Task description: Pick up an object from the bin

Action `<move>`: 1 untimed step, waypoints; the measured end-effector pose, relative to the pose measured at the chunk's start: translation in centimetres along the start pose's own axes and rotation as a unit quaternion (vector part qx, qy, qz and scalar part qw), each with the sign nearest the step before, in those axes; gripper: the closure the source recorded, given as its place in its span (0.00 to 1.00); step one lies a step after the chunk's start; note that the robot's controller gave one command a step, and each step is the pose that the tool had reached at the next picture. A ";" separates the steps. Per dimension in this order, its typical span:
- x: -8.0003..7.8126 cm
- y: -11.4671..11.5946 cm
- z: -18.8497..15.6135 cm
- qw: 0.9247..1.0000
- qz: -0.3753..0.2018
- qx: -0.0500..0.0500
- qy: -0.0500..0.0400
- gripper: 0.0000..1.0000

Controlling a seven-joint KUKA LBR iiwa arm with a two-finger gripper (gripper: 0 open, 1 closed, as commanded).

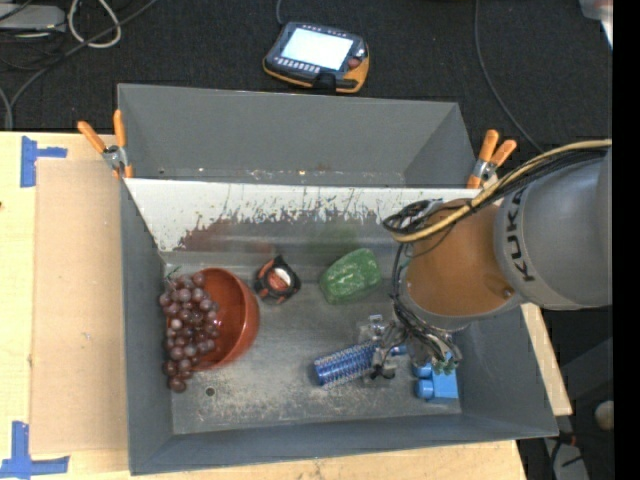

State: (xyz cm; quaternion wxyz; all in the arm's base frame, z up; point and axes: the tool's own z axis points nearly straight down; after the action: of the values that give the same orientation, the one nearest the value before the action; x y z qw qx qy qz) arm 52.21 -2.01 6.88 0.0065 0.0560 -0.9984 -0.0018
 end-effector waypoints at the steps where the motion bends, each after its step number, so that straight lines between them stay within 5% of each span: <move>1: 0.0 0.0 0.0 1.000 0.000 0.000 0.000 1.00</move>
Offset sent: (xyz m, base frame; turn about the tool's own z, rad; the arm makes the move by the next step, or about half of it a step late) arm -0.0001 -0.0001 0.0012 -0.0003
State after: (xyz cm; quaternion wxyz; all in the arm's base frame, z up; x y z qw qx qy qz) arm 52.21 -2.00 6.88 0.0065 0.0562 -0.9984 -0.0018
